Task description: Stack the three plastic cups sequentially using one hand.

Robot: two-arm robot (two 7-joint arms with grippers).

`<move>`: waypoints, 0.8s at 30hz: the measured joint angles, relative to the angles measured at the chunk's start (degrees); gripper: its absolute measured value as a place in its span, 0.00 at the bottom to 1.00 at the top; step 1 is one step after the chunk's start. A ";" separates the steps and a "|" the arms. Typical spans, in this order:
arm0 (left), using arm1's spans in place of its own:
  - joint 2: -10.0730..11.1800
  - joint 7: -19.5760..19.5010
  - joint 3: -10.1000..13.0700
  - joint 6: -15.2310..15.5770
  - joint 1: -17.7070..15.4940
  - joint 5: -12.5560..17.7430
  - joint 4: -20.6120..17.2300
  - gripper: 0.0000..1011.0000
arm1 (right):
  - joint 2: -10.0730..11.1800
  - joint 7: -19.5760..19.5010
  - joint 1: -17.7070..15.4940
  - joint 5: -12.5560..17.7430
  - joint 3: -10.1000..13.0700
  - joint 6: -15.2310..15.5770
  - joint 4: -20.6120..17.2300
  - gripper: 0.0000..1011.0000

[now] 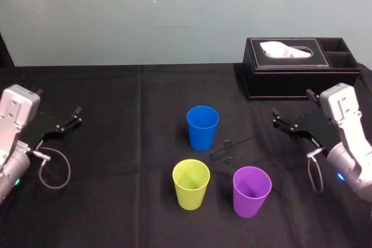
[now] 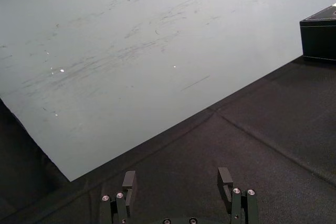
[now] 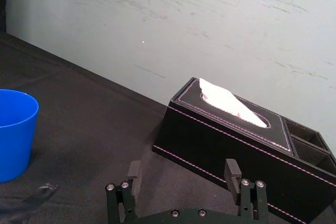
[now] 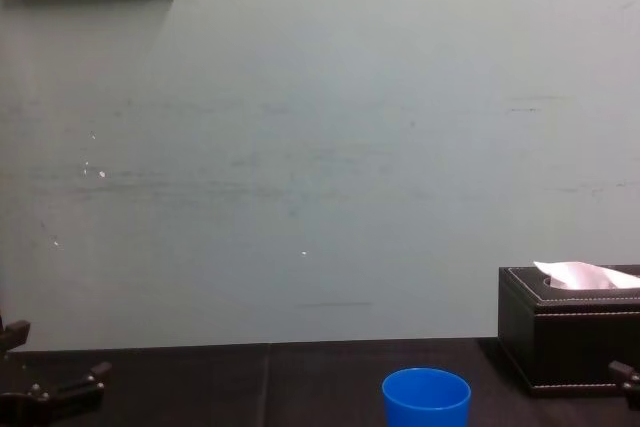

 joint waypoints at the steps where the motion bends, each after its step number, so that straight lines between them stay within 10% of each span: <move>1: 0.00 0.00 0.00 0.00 0.00 0.00 0.00 1.00 | 0.00 0.00 0.00 0.00 0.00 0.00 0.00 0.99; 24: 0.00 0.00 0.00 0.00 0.00 0.00 0.00 1.00 | 0.00 0.00 0.00 0.00 0.00 0.00 0.00 0.99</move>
